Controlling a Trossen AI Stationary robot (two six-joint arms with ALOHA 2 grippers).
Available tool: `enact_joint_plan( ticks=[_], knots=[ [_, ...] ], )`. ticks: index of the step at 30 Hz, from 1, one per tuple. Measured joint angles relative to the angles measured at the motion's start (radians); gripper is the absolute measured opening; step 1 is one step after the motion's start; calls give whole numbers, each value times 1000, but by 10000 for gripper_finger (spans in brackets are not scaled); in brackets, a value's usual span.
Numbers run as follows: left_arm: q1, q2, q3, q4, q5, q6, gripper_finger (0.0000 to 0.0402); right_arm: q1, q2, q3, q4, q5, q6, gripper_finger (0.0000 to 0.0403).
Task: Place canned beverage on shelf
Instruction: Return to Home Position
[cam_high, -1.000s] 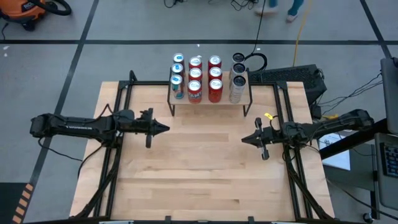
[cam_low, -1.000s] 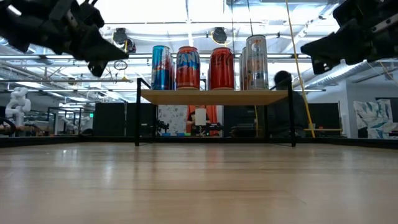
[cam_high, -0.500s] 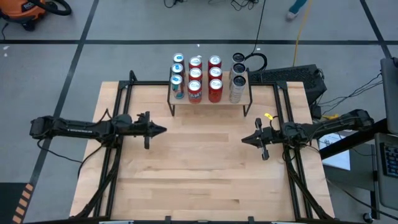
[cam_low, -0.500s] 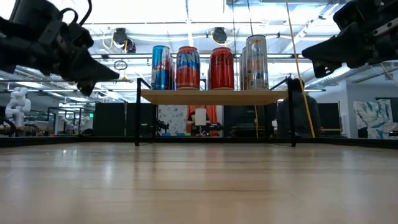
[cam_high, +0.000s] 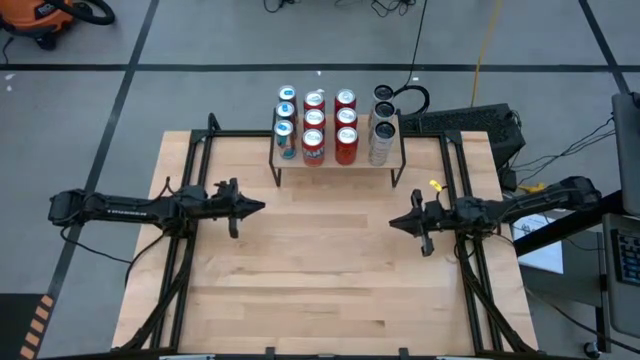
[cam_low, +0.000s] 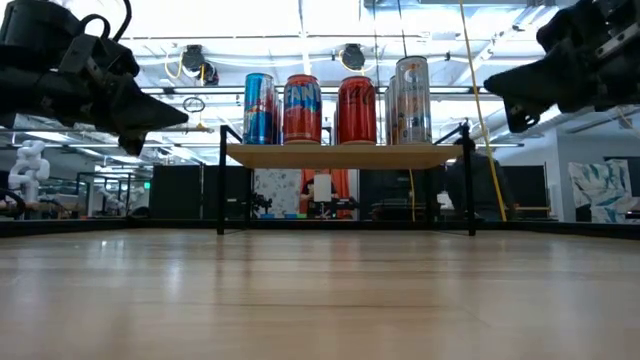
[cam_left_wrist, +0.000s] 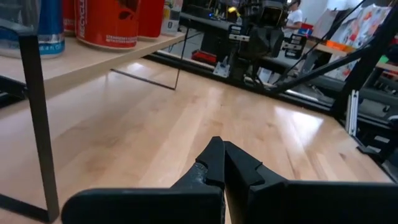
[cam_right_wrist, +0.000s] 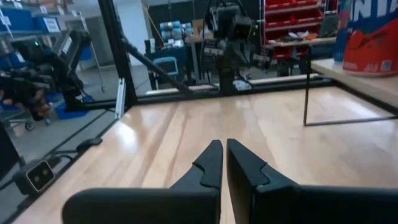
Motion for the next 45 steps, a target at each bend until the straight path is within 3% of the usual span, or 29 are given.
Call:
enact_joint_plan(
  ticks=[11, 27, 35, 45],
  knots=[
    [0, -88, 0, -66, 28, 1, 0, -3, -53, -2, -43, 3, -10, 0],
    [0, -322, -1, -326, 49, 7, 0, -3, -226, -4, -237, 1, -26, 0],
    [0, -438, -1, -427, 58, 81, 0, -3, -312, -5, -332, -3, -30, 0],
    [0, -533, -2, -427, 83, 175, 0, -2, -388, -5, -433, -34, -39, 0]
  ],
)
